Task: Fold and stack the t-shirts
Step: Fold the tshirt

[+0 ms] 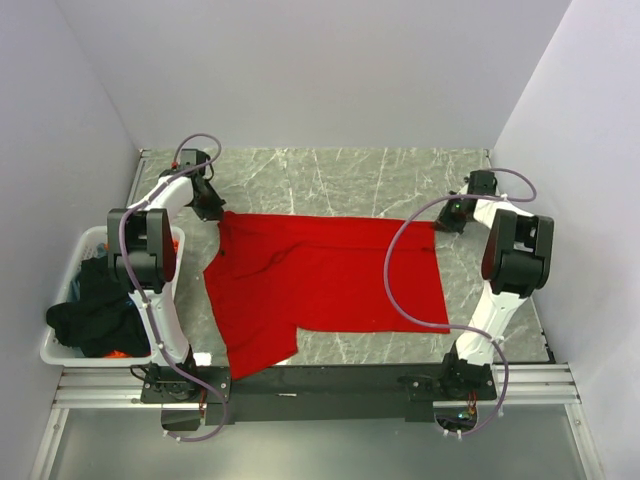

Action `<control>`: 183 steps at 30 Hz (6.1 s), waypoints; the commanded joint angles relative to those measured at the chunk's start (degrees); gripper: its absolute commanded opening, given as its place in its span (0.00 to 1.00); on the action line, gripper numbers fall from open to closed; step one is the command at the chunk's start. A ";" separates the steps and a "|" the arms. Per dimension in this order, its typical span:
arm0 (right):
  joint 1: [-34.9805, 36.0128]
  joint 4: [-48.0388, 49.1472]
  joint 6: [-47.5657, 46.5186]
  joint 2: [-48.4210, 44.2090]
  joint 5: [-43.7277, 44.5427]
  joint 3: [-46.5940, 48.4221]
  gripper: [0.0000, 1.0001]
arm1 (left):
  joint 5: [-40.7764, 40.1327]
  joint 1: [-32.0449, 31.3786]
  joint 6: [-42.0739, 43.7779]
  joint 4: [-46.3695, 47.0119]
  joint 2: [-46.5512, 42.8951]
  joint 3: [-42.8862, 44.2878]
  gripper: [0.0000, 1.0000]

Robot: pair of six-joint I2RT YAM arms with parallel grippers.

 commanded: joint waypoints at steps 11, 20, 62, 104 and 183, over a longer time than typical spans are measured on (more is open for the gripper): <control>-2.23 0.03 -2.84 0.30 7.62 4.92 0.03 | 9.08 1.66 -7.56 12.19 -4.55 -7.85 0.01; -2.14 -0.58 -1.87 -2.06 8.68 5.89 0.35 | 10.57 1.92 -13.55 25.29 -15.54 -18.58 0.23; 22.73 10.22 19.84 -4.00 -2.66 -4.66 0.44 | 4.16 -1.86 4.20 10.36 -0.61 -5.05 0.56; 21.59 11.20 19.76 -4.26 -2.04 -6.86 0.43 | -0.50 3.06 -7.66 10.09 -9.39 -9.27 0.56; 14.04 1.17 14.39 -5.11 7.00 8.20 0.49 | 3.28 2.62 1.74 16.86 2.56 4.45 0.42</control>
